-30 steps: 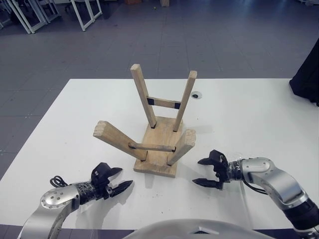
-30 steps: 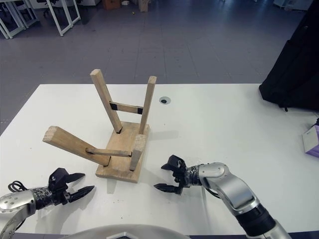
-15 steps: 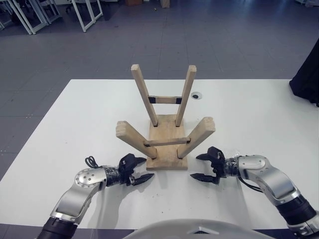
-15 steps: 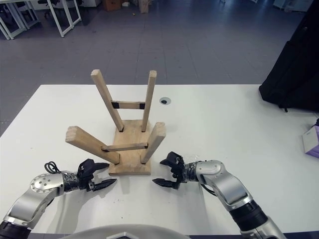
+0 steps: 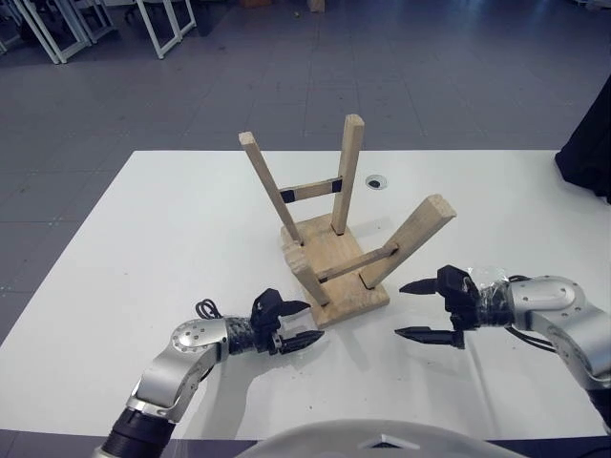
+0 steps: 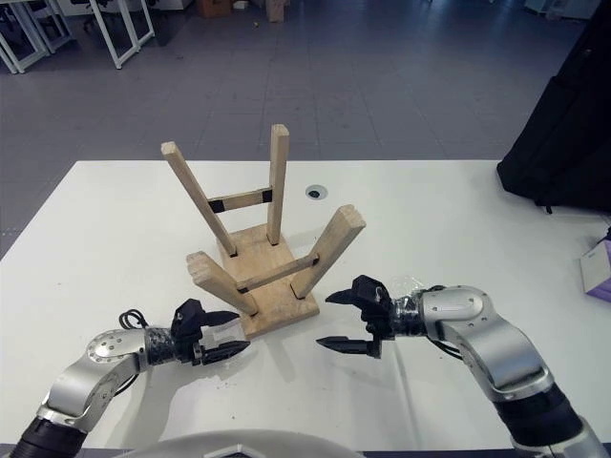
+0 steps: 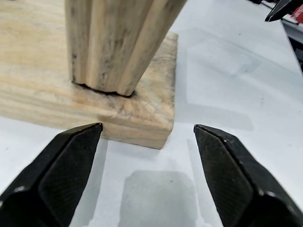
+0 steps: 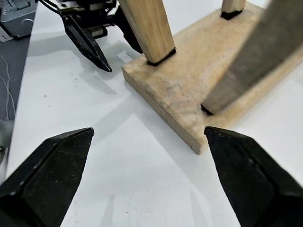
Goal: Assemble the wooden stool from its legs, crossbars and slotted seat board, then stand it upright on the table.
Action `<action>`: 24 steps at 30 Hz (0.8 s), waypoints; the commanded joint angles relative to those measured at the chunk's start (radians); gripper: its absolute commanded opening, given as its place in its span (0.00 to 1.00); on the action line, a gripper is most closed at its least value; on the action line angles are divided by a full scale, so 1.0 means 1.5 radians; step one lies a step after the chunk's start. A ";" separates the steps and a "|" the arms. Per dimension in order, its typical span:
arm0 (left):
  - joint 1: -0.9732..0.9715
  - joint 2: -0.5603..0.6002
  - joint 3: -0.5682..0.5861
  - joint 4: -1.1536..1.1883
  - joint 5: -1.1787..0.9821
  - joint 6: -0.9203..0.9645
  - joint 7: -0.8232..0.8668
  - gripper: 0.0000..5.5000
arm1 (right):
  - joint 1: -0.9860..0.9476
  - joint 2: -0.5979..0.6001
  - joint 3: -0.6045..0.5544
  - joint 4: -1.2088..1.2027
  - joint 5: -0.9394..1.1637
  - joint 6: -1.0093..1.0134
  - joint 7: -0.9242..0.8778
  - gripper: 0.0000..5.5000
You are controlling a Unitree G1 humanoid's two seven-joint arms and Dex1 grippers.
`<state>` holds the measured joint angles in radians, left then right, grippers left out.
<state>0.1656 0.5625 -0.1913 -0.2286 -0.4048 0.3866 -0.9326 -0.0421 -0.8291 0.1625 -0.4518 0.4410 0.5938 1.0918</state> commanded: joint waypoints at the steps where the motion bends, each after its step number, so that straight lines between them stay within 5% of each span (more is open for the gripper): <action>1: -0.023 -0.015 0.026 -0.043 -0.087 0.066 -0.013 0.65 | 0.009 -0.002 -0.041 -0.052 0.068 0.015 0.010 0.79; 7: -0.020 -0.018 0.047 -0.059 -0.111 0.088 0.005 0.65 | -0.025 0.085 -0.127 -0.121 0.094 -0.084 -0.090 0.79; 14: 0.028 -0.010 0.090 -0.086 -0.125 0.087 0.025 0.65 | -0.075 0.214 -0.017 -0.113 -0.319 -0.451 -0.322 0.79; 24: 0.021 -0.006 0.085 -0.085 -0.115 0.087 0.025 0.65 | -0.037 0.217 0.088 0.045 -0.736 -0.582 -0.495 0.79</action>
<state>0.2072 0.5388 -0.0653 -0.3513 -0.5860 0.5099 -0.9011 -0.1503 -0.4722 0.2458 -0.5070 -0.5637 -0.2783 0.3647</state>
